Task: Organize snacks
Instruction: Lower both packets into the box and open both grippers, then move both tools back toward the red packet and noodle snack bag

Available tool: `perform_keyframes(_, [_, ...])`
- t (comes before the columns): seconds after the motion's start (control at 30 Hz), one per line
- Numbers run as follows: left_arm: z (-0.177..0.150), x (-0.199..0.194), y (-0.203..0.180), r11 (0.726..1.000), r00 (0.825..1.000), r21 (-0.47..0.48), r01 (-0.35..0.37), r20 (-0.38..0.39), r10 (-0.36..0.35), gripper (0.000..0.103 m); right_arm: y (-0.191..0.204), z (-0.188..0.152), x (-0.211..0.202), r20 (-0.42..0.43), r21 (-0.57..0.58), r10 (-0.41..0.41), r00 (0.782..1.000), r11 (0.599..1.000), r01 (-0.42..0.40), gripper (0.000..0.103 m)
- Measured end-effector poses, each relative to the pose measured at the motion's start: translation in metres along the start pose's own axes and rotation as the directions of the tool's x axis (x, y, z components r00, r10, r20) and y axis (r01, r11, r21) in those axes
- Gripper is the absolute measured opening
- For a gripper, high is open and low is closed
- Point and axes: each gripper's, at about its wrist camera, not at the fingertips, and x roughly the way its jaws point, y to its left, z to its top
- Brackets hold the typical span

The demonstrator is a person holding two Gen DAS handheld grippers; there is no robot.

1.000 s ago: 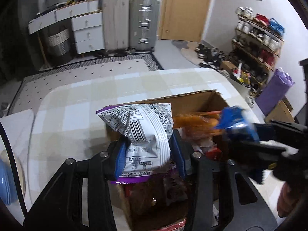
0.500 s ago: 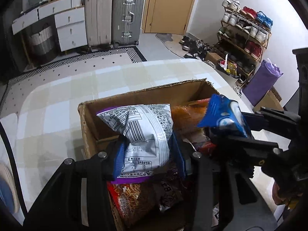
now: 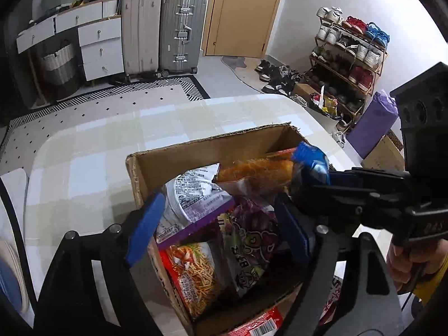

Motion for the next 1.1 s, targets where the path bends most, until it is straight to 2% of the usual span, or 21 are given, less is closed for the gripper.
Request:
perform_keyframes(0.23, [-0.009, -0.026, -0.001, 1.0, 0.999, -0.004, 0.03, 0.041, -0.03, 0.079, 0.004, 0.0, 0.003, -0.004, -0.013, -0.02, 1.0, 1.0, 0.02, 0.045])
perform_keyframes(0.3, [-0.012, -0.037, -0.002, 1.0, 0.997, 0.008, 0.019, 0.075, -0.02, 0.079, 0.004, 0.0, 0.003, -0.011, -0.01, -0.023, 1.0, 1.0, 0.023, 0.046])
perform_keyframes(0.43, [-0.022, -0.058, -0.002, 0.999, 0.992, 0.022, 0.049, 0.112, -0.051, 0.079, 0.006, -0.003, 0.006, -0.019, -0.023, -0.045, 0.999, 0.999, 0.045, 0.048])
perform_keyframes(0.6, [-0.029, -0.08, -0.006, 0.998, 0.99, 0.025, 0.055, 0.128, -0.058, 0.079, 0.011, -0.005, 0.006, -0.014, -0.029, -0.072, 0.997, 0.997, 0.072, 0.049])
perform_keyframes(0.7, [-0.037, -0.086, -0.011, 0.999, 0.992, 0.035, 0.04, 0.122, -0.044, 0.079, 0.015, -0.008, 0.003, -0.01, -0.045, -0.088, 0.996, 0.995, 0.087, 0.051])
perform_keyframes(0.87, [-0.049, -0.101, -0.016, 1.0, 0.987, 0.016, 0.004, 0.162, -0.007, 0.079, 0.027, -0.009, -0.007, 0.03, -0.083, -0.104, 0.994, 0.991, 0.106, 0.066])
perform_keyframes(1.1, [-0.064, -0.124, -0.026, 1.0, 0.982, -0.019, -0.025, 0.187, 0.028, 0.079, 0.048, -0.014, -0.032, 0.113, -0.154, -0.125, 0.986, 0.978, 0.142, 0.067])
